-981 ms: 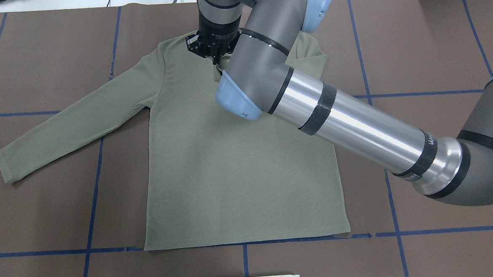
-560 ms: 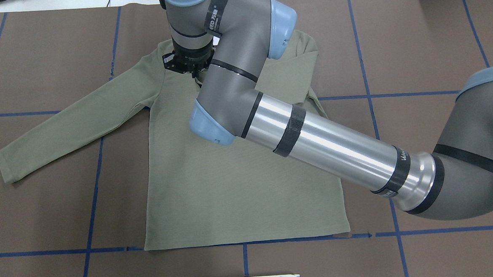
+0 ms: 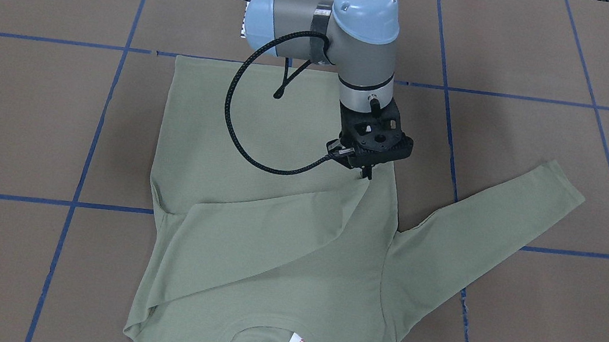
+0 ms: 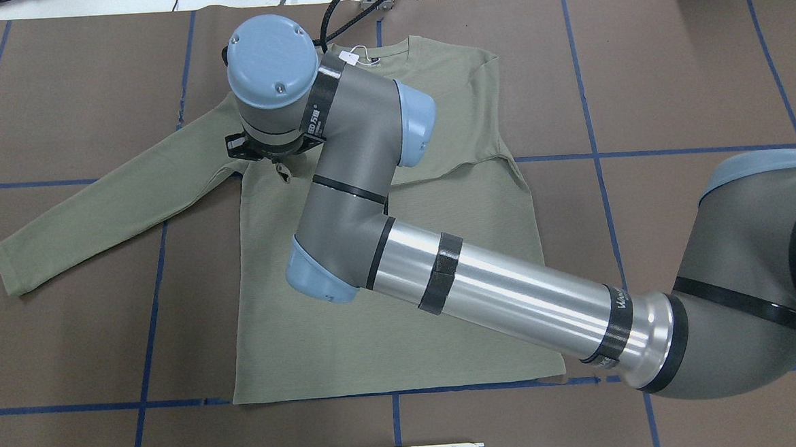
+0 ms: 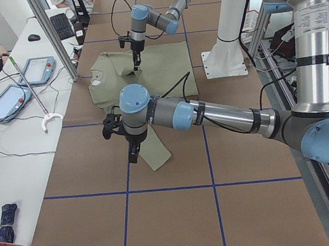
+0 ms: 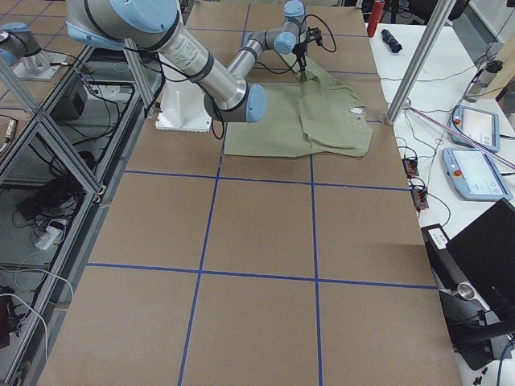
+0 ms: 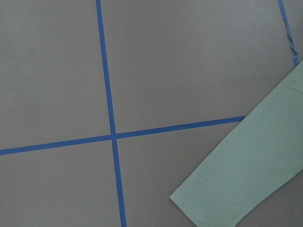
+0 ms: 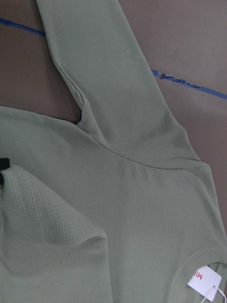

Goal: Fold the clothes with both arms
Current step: 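Lay the sleeve cuff near the other shoulder and open the right gripper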

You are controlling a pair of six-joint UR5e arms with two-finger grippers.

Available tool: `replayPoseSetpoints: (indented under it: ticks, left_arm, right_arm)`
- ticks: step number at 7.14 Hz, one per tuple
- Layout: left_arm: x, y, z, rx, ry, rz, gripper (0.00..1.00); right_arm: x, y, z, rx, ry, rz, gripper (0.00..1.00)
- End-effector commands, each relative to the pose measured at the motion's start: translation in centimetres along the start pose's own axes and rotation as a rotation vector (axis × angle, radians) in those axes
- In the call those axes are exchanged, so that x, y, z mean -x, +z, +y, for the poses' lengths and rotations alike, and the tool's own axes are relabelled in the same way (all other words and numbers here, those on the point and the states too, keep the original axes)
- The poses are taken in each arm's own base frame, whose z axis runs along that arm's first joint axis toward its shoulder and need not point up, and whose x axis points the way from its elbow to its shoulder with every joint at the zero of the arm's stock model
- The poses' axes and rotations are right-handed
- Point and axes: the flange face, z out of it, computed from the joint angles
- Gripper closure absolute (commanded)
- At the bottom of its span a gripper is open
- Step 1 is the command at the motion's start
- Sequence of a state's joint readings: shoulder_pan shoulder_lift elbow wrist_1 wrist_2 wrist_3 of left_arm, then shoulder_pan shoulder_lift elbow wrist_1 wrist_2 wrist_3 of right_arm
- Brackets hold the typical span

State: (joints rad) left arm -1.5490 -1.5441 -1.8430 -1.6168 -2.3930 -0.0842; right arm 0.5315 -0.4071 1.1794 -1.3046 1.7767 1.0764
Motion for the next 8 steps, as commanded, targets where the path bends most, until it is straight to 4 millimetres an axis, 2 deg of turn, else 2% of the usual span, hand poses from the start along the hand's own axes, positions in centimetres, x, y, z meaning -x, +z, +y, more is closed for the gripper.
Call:
replayPoseSetpoints:
  ticks: [1, 4, 8]
  left_arm:
    - [0.1, 0.2, 0.0, 0.003, -0.002, 0.0, 0.0]
    - [0.1, 0.2, -0.1, 0.003, -0.002, 0.0, 0.0]
    - [0.1, 0.2, -0.6, 0.001, -0.006, 0.0, 0.0]
  right_arm:
    - [0.4, 0.7, 1.2, -0.025, 0.011, -0.024, 1.0]
    - [0.8, 0.6, 1.5, -0.033, 0.032, -0.048, 1.0]
    - [-0.1, 1.2, 2.2, -0.051, 0.042, -0.096, 1.0]
